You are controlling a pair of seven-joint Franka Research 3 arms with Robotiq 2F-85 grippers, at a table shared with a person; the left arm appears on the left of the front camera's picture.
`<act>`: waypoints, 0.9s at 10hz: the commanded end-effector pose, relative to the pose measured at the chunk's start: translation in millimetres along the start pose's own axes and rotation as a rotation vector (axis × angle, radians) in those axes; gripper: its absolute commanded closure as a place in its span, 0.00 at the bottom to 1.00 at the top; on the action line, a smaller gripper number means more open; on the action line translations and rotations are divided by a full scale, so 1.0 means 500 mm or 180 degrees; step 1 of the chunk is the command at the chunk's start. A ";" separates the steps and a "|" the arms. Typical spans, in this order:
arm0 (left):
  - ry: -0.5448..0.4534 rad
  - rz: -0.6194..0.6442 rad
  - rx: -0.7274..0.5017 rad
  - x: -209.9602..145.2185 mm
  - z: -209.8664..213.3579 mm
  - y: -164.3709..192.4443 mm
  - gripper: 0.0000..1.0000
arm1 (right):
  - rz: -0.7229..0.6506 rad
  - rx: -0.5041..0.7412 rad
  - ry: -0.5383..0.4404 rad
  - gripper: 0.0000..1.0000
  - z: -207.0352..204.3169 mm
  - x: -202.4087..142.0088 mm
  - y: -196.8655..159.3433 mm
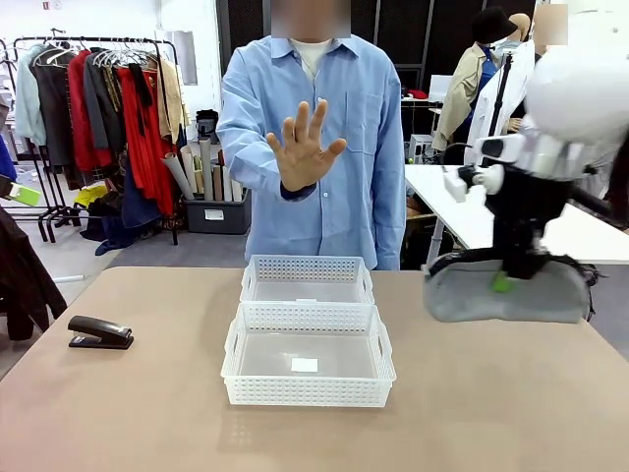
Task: Distribute items into two baskets.
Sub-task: Move the picked Pencil pouch towards the Organizing basket indicated by the person, stopping as directed.
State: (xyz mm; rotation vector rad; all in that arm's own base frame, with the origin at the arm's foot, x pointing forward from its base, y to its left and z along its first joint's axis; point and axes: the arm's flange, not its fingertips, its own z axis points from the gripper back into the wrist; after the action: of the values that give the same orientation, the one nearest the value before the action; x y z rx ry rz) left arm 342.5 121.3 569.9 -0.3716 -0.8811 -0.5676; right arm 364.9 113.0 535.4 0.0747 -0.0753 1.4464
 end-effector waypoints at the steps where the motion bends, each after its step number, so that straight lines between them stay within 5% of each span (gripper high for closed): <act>1: -0.0056 -0.0033 -0.0044 0.002 0.001 0.001 0.00 | 0.0051 0.0074 0.0109 1.00 0.005 -0.041 0.003; 4: -0.0056 -0.0033 -0.0044 0.002 0.001 0.001 0.00 | 0.0068 -0.0085 -0.0143 1.00 0.015 -0.065 0.008; 9: -0.0056 -0.0033 -0.0044 0.002 0.001 0.001 0.00 | -0.0077 0.0070 0.0028 1.00 0.021 -0.058 0.007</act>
State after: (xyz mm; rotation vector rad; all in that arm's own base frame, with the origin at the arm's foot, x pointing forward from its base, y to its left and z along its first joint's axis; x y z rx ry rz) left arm 342.5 121.3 569.9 -0.3715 -0.8810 -0.5677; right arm 359.0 83.1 542.6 0.0894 -0.0568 1.4272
